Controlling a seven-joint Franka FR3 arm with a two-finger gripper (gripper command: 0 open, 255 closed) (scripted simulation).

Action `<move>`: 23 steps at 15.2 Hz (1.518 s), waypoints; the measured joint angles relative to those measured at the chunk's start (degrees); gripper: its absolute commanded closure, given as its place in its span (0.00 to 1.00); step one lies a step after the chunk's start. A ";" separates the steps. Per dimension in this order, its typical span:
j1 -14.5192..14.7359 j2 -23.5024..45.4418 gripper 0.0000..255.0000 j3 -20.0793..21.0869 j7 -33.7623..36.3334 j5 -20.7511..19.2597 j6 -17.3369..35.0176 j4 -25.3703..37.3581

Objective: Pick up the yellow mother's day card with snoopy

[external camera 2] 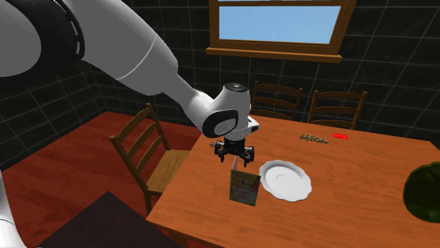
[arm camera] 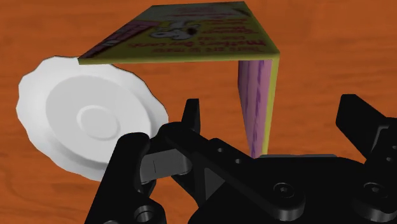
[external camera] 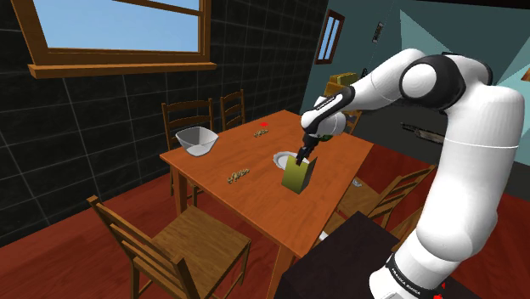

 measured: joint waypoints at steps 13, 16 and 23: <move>-0.33 2.70 1.00 0.70 -0.85 1.26 3.05 -0.32; -0.36 2.51 1.00 0.63 -0.87 1.17 2.72 -0.23; 0.31 -1.29 1.00 -0.28 0.61 -0.63 -1.41 0.20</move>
